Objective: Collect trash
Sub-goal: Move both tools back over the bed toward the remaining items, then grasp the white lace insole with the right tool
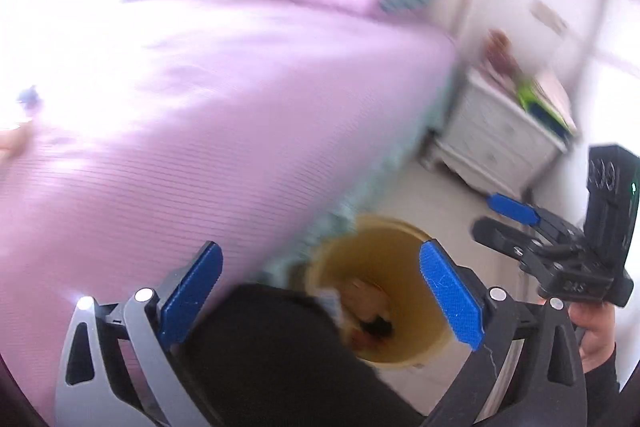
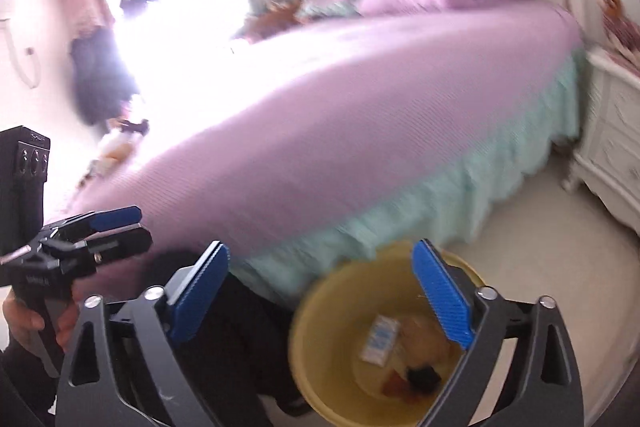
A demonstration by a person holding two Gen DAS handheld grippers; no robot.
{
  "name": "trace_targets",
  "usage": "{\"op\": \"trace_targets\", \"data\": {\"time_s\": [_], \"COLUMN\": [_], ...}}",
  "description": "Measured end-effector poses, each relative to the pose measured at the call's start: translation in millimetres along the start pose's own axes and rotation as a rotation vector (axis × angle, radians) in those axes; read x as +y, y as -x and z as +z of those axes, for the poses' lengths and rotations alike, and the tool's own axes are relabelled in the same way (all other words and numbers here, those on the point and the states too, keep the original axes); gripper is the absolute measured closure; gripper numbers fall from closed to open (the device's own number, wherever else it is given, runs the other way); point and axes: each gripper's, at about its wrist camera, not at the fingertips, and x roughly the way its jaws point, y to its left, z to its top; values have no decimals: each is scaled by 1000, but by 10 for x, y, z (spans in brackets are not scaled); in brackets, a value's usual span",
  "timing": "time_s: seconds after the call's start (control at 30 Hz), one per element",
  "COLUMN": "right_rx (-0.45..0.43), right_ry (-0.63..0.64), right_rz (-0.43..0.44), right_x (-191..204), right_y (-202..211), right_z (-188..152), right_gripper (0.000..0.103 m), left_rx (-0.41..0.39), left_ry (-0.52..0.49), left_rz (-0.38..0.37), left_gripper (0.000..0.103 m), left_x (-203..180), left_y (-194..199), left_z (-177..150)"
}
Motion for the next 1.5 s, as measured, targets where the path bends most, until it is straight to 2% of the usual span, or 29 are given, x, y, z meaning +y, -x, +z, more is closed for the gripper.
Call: {"op": "trace_targets", "data": {"time_s": [0.13,0.2,0.37,0.47,0.57,0.77,0.87,1.1,1.3,1.43,1.5], "right_rx": [-48,-83,-140,-136,-107,-106,-89,-18,57,101,138], "right_ry": [68,118,282,361,383,505,557,558,586,577,571], "right_rz": [61,98,168,209,273,312,335,440,462,452,476], "right_x": [429,667,1375,1798,2170,2823,3092,3483,3735,3824,3854], "right_y": [-99,-135,-293,-432,-611,-844,-997,-1380,-1706,-1986,-2119], "right_z": [244,341,469,518,539,468,456,563,611,660,702], "right_gripper": [8,8,8,8,8,8,8,10,23,25,29], "left_rx": [-79,-104,-151,-181,-204,-209,-207,-187,-171,-152,-142], "left_ry": [97,154,288,333,377,406,419,441,462,462,461], "left_rz": [169,217,308,369,407,491,516,556,554,562,561], "left_gripper": [4,4,4,4,4,4,4,4,4,4,4], "left_x": [474,719,1249,1479,1739,2158,2334,2683,2989,3160,3235], "left_y": [426,600,969,1182,1359,1652,1713,1805,1785,1709,1666], "left_z": [41,16,-92,-159,-202,-357,-403,-439,-423,-401,-383]}}
